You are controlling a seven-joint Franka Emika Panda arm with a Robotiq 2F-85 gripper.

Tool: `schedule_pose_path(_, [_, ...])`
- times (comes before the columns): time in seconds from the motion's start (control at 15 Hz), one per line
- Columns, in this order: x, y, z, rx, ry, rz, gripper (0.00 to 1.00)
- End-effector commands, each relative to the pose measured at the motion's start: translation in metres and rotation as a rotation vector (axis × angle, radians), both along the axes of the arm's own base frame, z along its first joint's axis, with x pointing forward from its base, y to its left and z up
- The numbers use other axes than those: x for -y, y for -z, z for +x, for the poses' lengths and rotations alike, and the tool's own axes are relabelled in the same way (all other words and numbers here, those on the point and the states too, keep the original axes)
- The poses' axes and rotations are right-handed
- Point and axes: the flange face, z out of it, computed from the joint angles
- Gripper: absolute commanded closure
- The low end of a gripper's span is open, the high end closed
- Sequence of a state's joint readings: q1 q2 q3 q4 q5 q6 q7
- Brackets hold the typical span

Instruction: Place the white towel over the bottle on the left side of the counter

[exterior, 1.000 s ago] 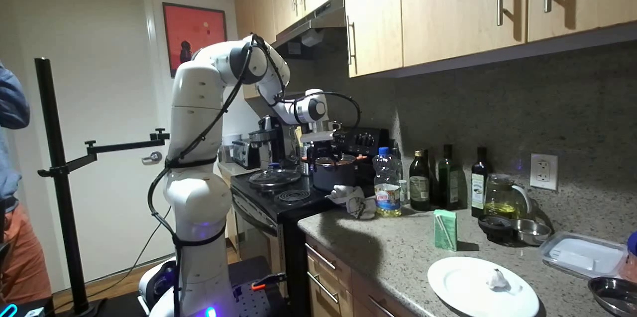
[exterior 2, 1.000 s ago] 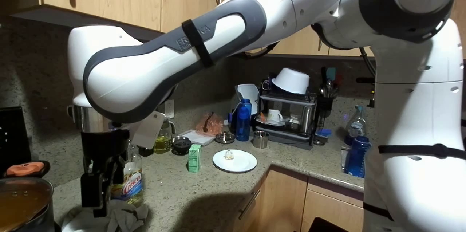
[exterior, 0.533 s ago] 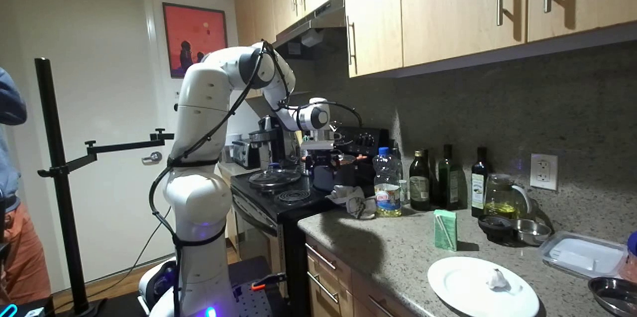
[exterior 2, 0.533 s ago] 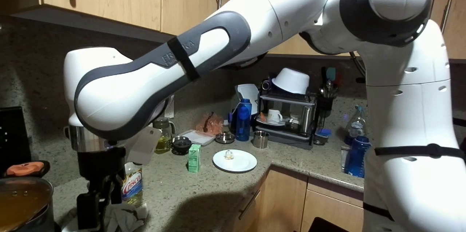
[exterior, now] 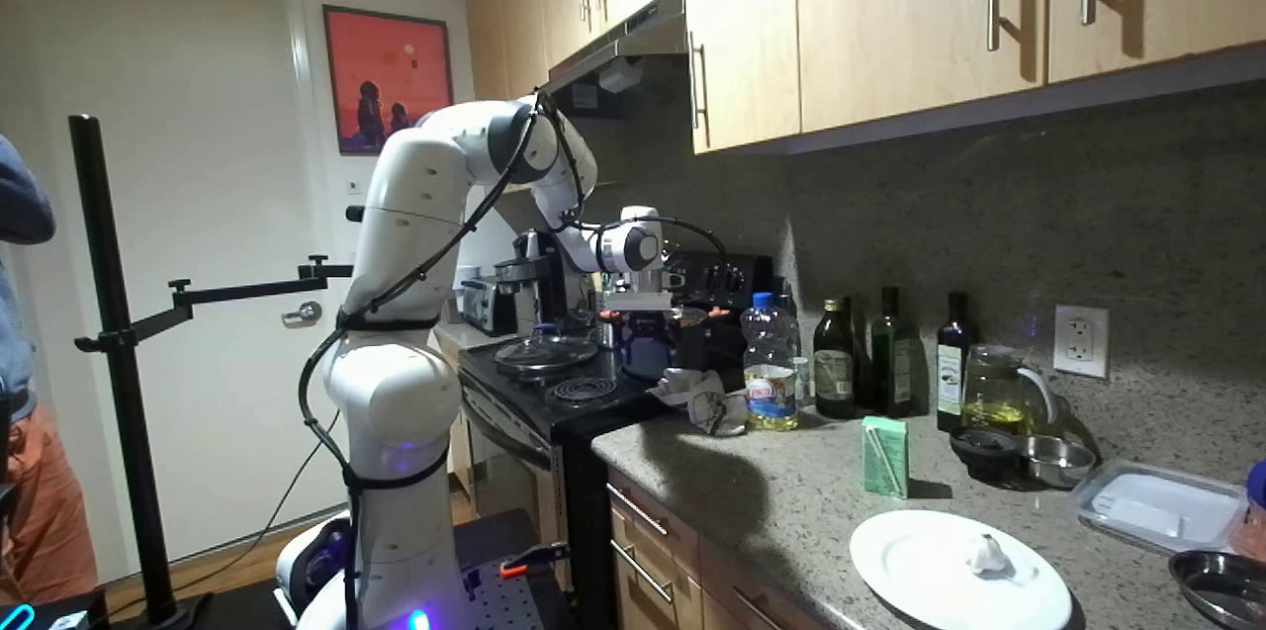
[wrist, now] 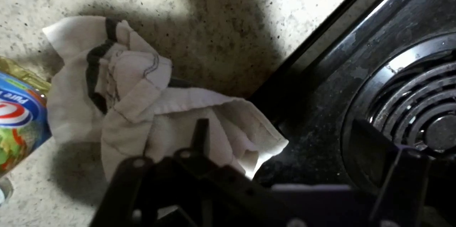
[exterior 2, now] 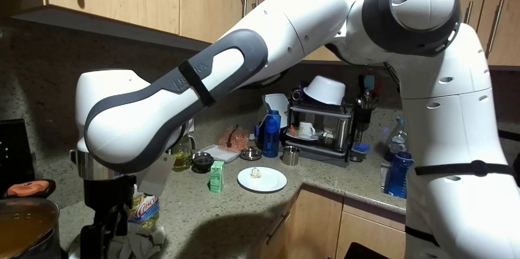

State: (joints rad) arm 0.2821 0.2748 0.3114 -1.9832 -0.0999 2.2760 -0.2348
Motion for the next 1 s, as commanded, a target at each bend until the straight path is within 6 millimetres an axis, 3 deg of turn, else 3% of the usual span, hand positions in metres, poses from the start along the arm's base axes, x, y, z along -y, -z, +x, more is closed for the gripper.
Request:
schedule_pose_path(0.0, [-0.001,-0.001,0.0,-0.001,0.0,0.0,0.0])
schedule_pose_path(0.6, [0.028,0.041,0.038,-0.035,0.083,-0.05,0.0])
schedule_pose_path(0.93, [0.028,0.049,0.05,-0.009,0.064,-0.057,0.0])
